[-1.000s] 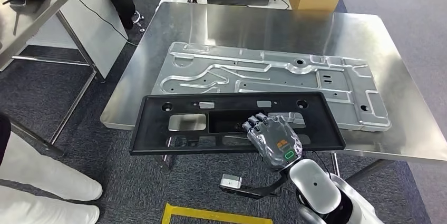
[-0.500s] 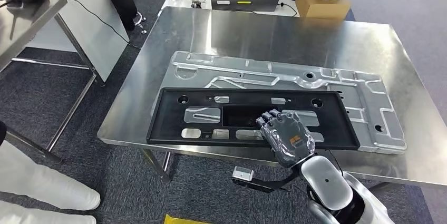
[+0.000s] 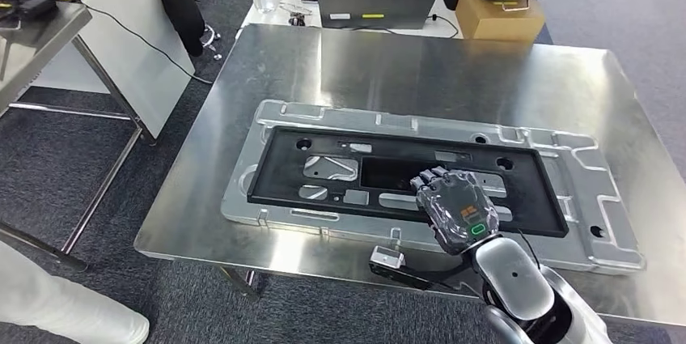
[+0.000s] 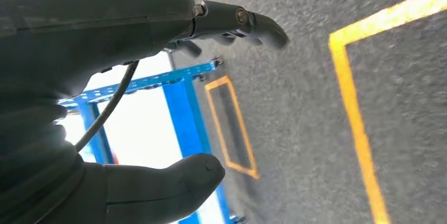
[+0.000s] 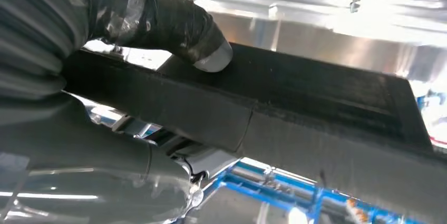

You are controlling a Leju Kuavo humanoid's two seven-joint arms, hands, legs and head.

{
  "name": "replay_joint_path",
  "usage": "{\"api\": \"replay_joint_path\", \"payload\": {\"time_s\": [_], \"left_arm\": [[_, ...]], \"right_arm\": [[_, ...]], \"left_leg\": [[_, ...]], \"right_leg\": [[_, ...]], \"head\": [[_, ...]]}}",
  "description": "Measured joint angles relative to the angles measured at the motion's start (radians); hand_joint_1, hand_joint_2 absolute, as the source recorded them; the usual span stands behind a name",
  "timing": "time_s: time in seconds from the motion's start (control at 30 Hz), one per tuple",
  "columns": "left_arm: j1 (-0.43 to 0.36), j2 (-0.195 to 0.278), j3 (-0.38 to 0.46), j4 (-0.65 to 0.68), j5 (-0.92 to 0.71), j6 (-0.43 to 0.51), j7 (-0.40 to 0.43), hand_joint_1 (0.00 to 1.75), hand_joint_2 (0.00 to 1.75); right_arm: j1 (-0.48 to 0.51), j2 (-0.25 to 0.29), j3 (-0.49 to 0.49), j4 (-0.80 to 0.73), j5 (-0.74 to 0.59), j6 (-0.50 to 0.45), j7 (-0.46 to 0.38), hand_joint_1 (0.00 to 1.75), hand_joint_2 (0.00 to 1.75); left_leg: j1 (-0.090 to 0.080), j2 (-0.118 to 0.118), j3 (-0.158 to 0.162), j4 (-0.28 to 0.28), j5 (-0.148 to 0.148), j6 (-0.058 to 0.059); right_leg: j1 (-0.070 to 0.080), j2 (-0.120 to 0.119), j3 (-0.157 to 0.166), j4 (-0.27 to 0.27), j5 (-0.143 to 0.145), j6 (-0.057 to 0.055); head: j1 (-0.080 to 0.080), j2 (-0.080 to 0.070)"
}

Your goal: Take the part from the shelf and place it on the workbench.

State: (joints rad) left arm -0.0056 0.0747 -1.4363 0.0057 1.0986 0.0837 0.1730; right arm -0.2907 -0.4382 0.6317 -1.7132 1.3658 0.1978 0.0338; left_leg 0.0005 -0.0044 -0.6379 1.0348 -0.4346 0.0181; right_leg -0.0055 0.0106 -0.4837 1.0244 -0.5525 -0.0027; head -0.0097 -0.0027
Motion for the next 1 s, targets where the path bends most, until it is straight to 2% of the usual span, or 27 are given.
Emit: {"api": "replay_joint_path", "payload": {"time_s": [0.07, 0.13, 0.2, 0.23, 0.27, 0.3, 0.33, 0.4, 0.43, 0.47, 0.57, 0.63, 0.73, 0.77, 0.8, 0.83, 0.9, 0.97, 1.0], "left_arm": [[0.001, 0.0, 0.0, 0.0, 0.0, 0.0, 0.0, 0.0, 1.75], [0.0, 0.0, 0.0, 0.0, 0.0, 0.0, 0.0, 0.0, 1.75], [-0.001, 0.0, 0.001, 0.0, 0.001, 0.001, 0.0, 0.0, 1.75], [-0.001, 0.0, 0.001, 0.0, 0.002, 0.001, 0.0, 0.0, 1.75], [-0.001, 0.0, 0.002, 0.0, 0.004, 0.001, 0.0, 0.0, 1.75], [-0.001, -0.001, 0.003, 0.0, 0.005, 0.001, 0.0, 0.0, 1.75], [-0.001, -0.001, 0.005, 0.0, 0.007, 0.001, 0.0, 0.0, 1.75], [-0.001, -0.002, 0.009, 0.0, 0.009, 0.002, 0.0, 0.0, 1.75], [-0.003, -0.002, 0.011, 0.0, 0.009, 0.002, -0.001, 0.0, 1.75], [-0.004, -0.002, 0.013, 0.0, 0.009, 0.002, -0.003, 0.0, 1.75], [-0.01, -0.002, 0.016, 0.0, 0.014, 0.003, -0.016, 0.0, 1.75], [-0.013, -0.002, 0.017, 0.0, 0.02, 0.004, -0.023, 0.0, 1.75], [-0.015, -0.004, 0.018, 0.0, 0.028, 0.003, -0.028, 0.0, 1.75], [-0.014, -0.004, 0.018, 0.0, 0.029, 0.002, -0.028, 0.0, 1.75], [-0.013, -0.004, 0.018, 0.0, 0.031, 0.0, -0.03, 0.0, 1.75], [-0.013, -0.004, 0.019, 0.0, 0.032, -0.002, -0.033, 0.0, 1.75], [-0.012, -0.004, 0.023, 0.0, 0.037, -0.003, -0.042, 0.0, 1.75], [-0.014, -0.004, 0.025, 0.0, 0.042, -0.002, -0.049, 0.0, 1.75], [-0.014, -0.005, 0.026, 0.0, 0.044, -0.001, -0.051, 0.0, 1.75]], "right_arm": [[0.001, -0.001, -0.007, 0.0, -0.001, 0.0, -0.003, 1.75, 1.75], [-0.001, -0.003, -0.013, 0.0, 0.0, 0.0, -0.004, 1.75, 1.75], [0.001, -0.005, -0.016, 0.001, 0.0, 0.0, -0.005, 1.75, 1.75], [0.003, -0.005, -0.017, 0.003, 0.0, 0.0, -0.005, 1.75, 1.75], [0.004, -0.005, -0.018, 0.004, 0.0, 0.001, -0.006, 1.75, 1.75], [0.005, -0.005, -0.019, 0.005, 0.0, 0.001, -0.006, 1.75, 1.75], [0.006, -0.005, -0.021, 0.006, -0.001, 0.002, -0.007, 1.75, 1.75], [0.006, -0.005, -0.025, 0.011, -0.002, 0.004, -0.007, 1.75, 1.75], [0.007, -0.005, -0.027, 0.013, -0.003, 0.006, -0.007, 1.75, 1.75], [0.01, -0.005, -0.029, 0.016, -0.004, 0.008, -0.008, 1.75, 1.75], [0.014, -0.004, -0.036, 0.022, -0.005, 0.012, -0.008, 1.75, 1.75], [0.014, 0.0, -0.039, 0.025, -0.004, 0.012, -0.007, 1.75, 1.75], [0.019, 0.007, -0.042, 0.035, -0.003, 0.012, -0.007, 1.75, 1.75], [0.022, 0.011, -0.042, 0.04, -0.003, 0.012, -0.007, 1.75, 1.75], [0.025, 0.016, -0.042, 0.045, -0.003, 0.012, -0.008, 1.75, 1.75], [0.028, 0.021, -0.042, 0.049, -0.003, 0.012, -0.008, 1.75, 1.75], [0.034, 0.034, -0.041, 0.059, -0.003, 0.013, -0.008, 1.75, 1.75], [0.038, 0.046, -0.04, 0.07, -0.003, 0.014, -0.008, 1.75, 1.75], [0.042, 0.052, -0.039, 0.075, -0.004, 0.015, -0.009, 1.75, 1.75]], "left_leg": [[0.004, -0.001, 0.025, -0.017, 0.002, 0.014], [0.008, -0.002, 0.053, -0.031, -0.005, 0.024], [0.008, -0.003, 0.073, -0.034, -0.022, 0.029], [0.007, -0.004, 0.084, -0.034, -0.032, 0.029], [0.007, -0.005, 0.098, -0.034, -0.044, 0.028], [0.008, -0.005, 0.114, -0.034, -0.056, 0.027], [0.008, -0.006, 0.131, -0.034, -0.068, 0.024], [0.007, -0.007, 0.162, -0.031, -0.095, 0.016], [0.005, -0.008, 0.169, -0.029, -0.106, 0.01], [0.005, -0.01, 0.175, -0.028, -0.115, 0.004], [0.004, -0.009, 0.185, -0.02, -0.125, -0.013], [0.006, -0.005, 0.16, 0.034, -0.141, -0.021], [0.01, -0.002, 0.043, 0.206, -0.2, -0.031], [0.01, -0.002, 0.008, 0.239, -0.21, -0.033], [0.01, -0.002, -0.011, 0.238, -0.201, -0.034], [0.01, -0.002, -0.013, 0.203, -0.167, -0.032], [0.007, -0.002, 0.013, 0.082, -0.068, -0.021], [0.0, -0.002, 0.031, 0.004, -0.027, -0.009], [-0.003, -0.002, 0.032, -0.002, -0.028, -0.005]], "right_leg": [[-0.001, -0.002, -0.005, 0.034, 0.009, 0.009], [-0.003, -0.004, -0.06, 0.132, 0.002, 0.015], [-0.006, -0.005, -0.147, 0.248, -0.049, 0.022], [-0.007, -0.005, -0.182, 0.28, -0.076, 0.025], [-0.008, -0.005, -0.206, 0.287, -0.089, 0.027], [-0.008, -0.005, -0.214, 0.261, -0.077, 0.028], [-0.009, -0.006, -0.209, 0.211, -0.039, 0.028], [-0.006, -0.008, -0.19, 0.089, 0.075, 0.021], [-0.003, -0.009, -0.184, 0.053, 0.113, 0.015], [0.0, -0.009, -0.182, 0.037, 0.133, 0.008], [-0.001, -0.007, -0.169, 0.032, 0.123, -0.013], [-0.005, -0.008, -0.151, 0.021, 0.117, -0.024], [-0.004, -0.009, -0.132, 0.016, 0.103, -0.033], [-0.003, -0.009, -0.126, 0.016, 0.096, -0.034], [-0.002, -0.008, -0.118, 0.017, 0.089, -0.033], [-0.001, -0.008, -0.109, 0.018, 0.081, -0.033], [0.001, -0.008, -0.089, 0.019, 0.067, -0.031], [0.002, -0.008, -0.081, 0.018, 0.059, -0.025], [0.003, -0.007, -0.081, 0.019, 0.056, -0.021]], "head": [[0.001, 0.0], [0.001, 0.0], [0.001, 0.0], [0.001, 0.0], [0.001, 0.0], [0.001, 0.0], [0.001, 0.0], [0.001, 0.0], [0.001, 0.0], [0.001, 0.0], [0.001, 0.0], [0.0, 0.0], [0.0, 0.0], [0.0, 0.0], [0.0, 0.0], [0.0, 0.0], [0.0, 0.0], [0.0, 0.0], [0.0, 0.0]]}}
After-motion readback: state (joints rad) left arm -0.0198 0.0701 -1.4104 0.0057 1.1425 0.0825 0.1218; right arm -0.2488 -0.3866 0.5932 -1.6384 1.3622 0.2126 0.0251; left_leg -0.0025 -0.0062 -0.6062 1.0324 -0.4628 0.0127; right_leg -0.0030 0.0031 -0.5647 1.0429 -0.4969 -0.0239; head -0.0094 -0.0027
